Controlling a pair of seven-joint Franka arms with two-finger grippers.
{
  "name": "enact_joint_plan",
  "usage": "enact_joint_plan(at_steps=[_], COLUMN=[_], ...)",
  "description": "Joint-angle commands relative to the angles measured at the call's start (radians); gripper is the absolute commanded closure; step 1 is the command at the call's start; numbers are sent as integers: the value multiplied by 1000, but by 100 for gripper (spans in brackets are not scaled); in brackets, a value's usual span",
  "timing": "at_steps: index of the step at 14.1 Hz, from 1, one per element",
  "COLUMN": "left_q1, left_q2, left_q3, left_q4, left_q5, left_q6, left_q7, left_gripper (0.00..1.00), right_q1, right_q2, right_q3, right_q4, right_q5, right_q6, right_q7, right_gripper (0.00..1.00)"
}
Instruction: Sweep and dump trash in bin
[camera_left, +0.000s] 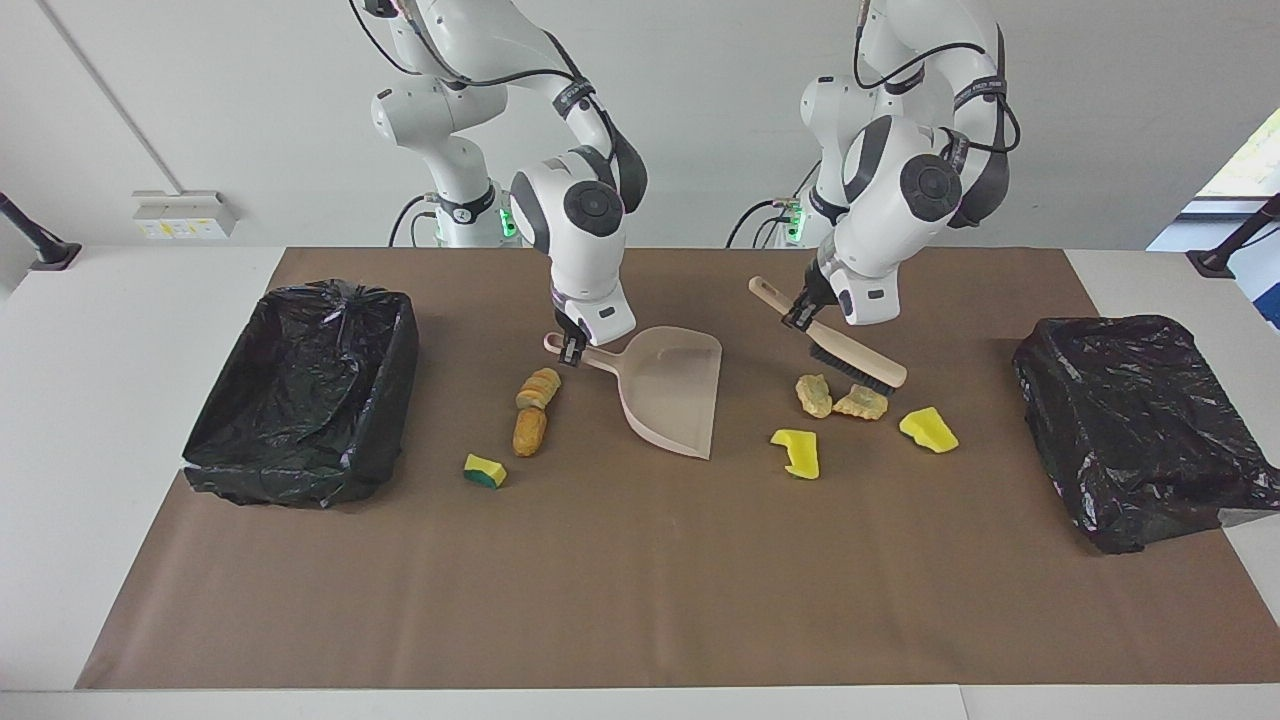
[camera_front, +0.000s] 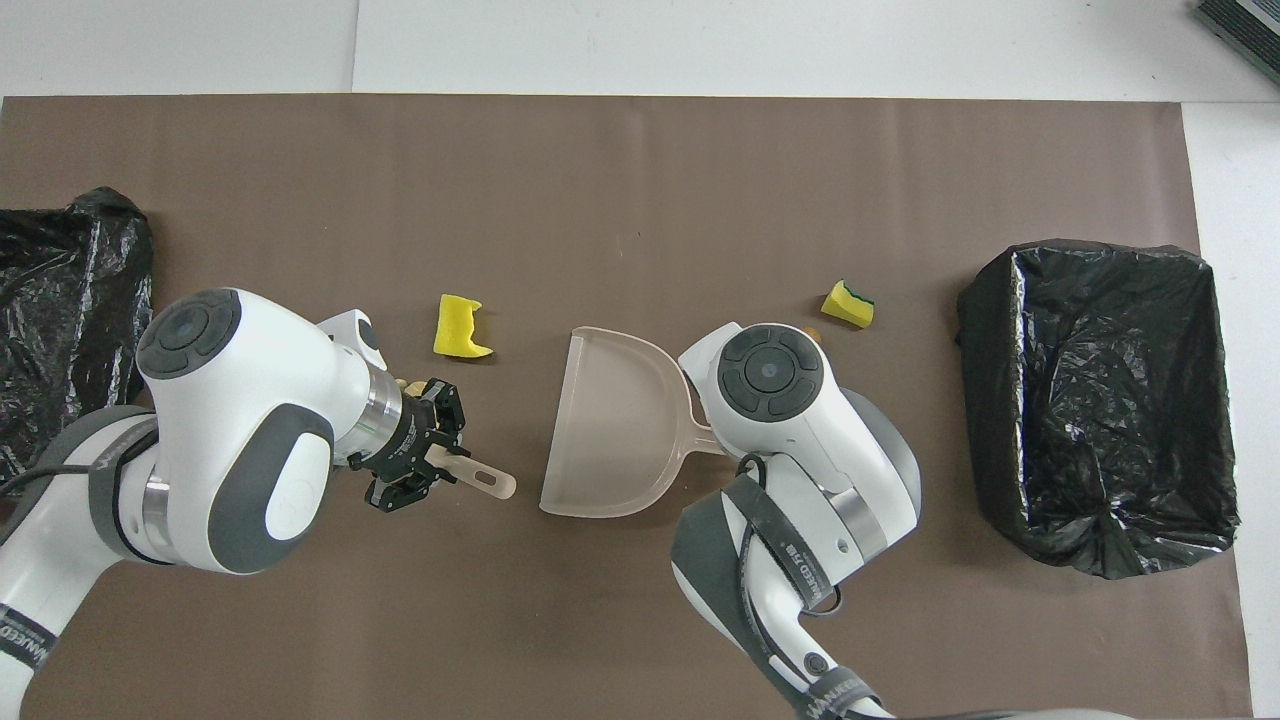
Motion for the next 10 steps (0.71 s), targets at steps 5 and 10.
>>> enact_joint_plan(at_steps=[5, 10], left_q1=[279, 319], left_q2=[26, -55], left_q3=[1, -1], left_q4=[-16, -211], left_q5=[254, 304], left_q6=[80, 164], left_q7=[708, 1024], left_gripper=[100, 100], right_q1=[-16, -16], right_q2=[1, 1], right_q3=[7, 7], right_q4=[-22, -22], right_q5=[-16, -16], right_q6=[39, 39], right_q7=[-3, -1], right_gripper=[100, 100])
